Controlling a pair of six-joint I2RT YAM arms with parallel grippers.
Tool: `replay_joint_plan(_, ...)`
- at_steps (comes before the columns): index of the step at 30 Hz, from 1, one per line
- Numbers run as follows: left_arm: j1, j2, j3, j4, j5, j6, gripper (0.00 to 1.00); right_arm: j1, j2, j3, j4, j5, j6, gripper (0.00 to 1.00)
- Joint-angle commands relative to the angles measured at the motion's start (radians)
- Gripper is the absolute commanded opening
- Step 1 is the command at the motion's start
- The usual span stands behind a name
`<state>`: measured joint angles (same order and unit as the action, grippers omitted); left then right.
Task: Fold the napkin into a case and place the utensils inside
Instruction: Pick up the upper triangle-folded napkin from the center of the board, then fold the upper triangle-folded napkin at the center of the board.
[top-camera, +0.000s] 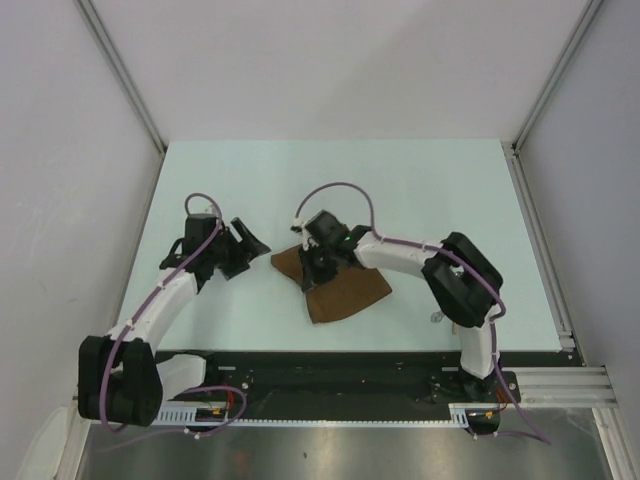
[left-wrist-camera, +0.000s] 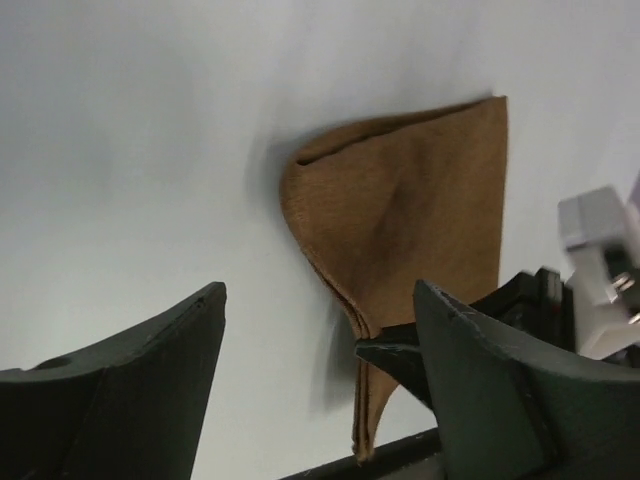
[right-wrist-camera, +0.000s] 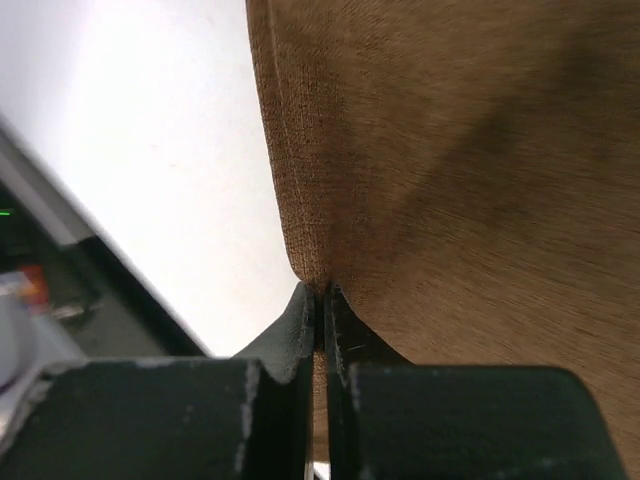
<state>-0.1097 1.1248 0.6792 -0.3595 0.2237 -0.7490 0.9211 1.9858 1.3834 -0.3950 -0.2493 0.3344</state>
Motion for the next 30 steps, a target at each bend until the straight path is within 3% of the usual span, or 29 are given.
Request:
replay_joint_plan(1, -0.041, 0.032, -0.030, 0.270, 0.218, -0.016, 0.77, -0.154, -0.091, -0.099, 0.229, -0.408, 0.110, 0.00)
replay_joint_plan(6, -0.128, 0.072, -0.020, 0.347, 0.186, -0.024, 0.75, -0.255, -0.070, -0.179, 0.326, -0.571, 0.156, 0.00)
replay_joint_plan(14, -0.243, 0.204, 0.088, 0.252, 0.072, 0.076, 0.63, -0.367, -0.062, -0.257, 0.334, -0.607, 0.126, 0.00)
replay_joint_plan(17, -0.243, 0.193, 0.072, 0.272, 0.036, 0.053, 0.52, -0.378, -0.059, -0.267, 0.334, -0.608, 0.115, 0.00)
replay_joint_plan(18, -0.243, 0.190, 0.072, 0.277, 0.023, 0.051, 0.42, -0.383, -0.058, -0.268, 0.334, -0.604, 0.108, 0.00)
replay_joint_plan(21, -0.243, 0.182, 0.063, 0.316, -0.017, 0.016, 0.28, -0.398, -0.047, -0.279, 0.331, -0.593, 0.110, 0.00)
replay_joint_plan(26, -0.242, 0.282, 0.134, 0.315, 0.008, 0.016, 0.17, -0.406, -0.061, -0.303, 0.334, -0.570, 0.106, 0.00)
replay_joint_plan(30, -0.240, 0.368, 0.168, 0.335, 0.031, 0.007, 0.16, -0.418, -0.062, -0.319, 0.335, -0.551, 0.100, 0.00)
